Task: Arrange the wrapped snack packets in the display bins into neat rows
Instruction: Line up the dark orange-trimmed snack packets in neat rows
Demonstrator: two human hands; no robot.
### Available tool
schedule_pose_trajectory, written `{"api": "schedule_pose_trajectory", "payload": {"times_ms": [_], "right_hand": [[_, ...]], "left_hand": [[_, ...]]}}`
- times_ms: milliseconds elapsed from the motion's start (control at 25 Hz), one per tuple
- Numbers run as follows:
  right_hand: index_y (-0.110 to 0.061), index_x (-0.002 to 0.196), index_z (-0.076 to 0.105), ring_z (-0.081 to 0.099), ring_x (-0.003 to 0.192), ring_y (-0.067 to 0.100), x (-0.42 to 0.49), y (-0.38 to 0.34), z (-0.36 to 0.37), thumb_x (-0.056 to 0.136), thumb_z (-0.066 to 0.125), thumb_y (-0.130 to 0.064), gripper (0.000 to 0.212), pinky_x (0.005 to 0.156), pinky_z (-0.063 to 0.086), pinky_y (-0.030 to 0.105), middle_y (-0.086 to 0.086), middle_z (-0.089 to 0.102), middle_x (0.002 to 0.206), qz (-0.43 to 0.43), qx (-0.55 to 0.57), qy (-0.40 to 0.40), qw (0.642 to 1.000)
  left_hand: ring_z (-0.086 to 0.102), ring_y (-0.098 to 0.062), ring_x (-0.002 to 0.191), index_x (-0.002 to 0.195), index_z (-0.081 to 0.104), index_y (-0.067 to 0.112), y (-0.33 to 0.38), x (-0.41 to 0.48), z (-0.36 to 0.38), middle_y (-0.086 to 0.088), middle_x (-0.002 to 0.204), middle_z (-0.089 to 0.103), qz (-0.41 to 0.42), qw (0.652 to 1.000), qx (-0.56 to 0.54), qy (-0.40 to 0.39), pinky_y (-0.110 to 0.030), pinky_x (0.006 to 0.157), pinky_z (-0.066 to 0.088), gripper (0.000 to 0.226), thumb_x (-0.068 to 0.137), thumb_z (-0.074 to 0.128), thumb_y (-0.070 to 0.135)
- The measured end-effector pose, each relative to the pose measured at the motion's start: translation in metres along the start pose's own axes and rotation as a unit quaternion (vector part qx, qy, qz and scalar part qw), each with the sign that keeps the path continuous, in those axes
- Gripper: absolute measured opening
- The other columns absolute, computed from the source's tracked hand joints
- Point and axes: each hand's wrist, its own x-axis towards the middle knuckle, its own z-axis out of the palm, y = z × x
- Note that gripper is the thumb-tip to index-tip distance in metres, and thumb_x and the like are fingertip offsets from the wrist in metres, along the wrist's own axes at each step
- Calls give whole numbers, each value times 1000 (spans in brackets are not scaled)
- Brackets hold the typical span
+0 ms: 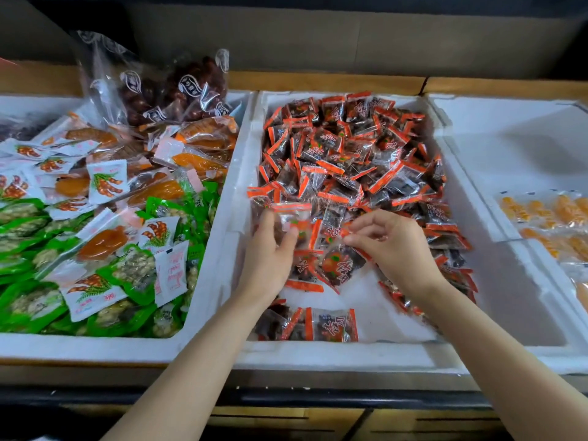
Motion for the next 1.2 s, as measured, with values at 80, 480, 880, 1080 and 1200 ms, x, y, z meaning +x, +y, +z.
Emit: {"api": "schedule_pose_trajectory", "payload": {"times_ms": [80,480,880,1080,1200], "right_hand": [[-30,74,64,61,61,1,4,-13,5,76,76,-19,16,64,50,20,-10,67,64,-44,-7,-37,998],[-22,100,60,57,78,2,7,3,15,92,58,-19,8,69,45,9,-4,65,96,-6,-65,-57,996],[-12,116,52,42,118,27,18,8,67,71,73,-52,64,98,38,36,8,45,124,9,-398,-255,881],[-11,93,50,55,64,11,10,-12,22,90,60,-26,18,54,43,22,3,57,80,43,-161,-120,979],[-9,84,52,51,53,-1,11,-29,-2,86,66,-17,16,50,44,20,-3,54,68,35,-83,-193,977]], "left_hand": [[51,16,66,93,49,20,9,-5,4,14,82,55,-14,994,-39,-100,-3,63,36,7,100,47,21],[58,-5,110,123,50,23,-4,2,-2,10,116,63,15,994,-107,8,-28,98,45,39,87,66,24],[60,-2,96,125,48,14,-7,5,-2,11,105,62,27,993,-95,65,-9,82,44,39,90,63,24],[62,-11,96,118,49,17,-14,6,-1,11,101,61,-17,994,-95,52,-24,86,52,32,90,63,25],[61,-11,102,118,50,23,-17,6,1,10,110,62,-39,995,-86,-7,-33,87,52,32,90,62,33]]}}
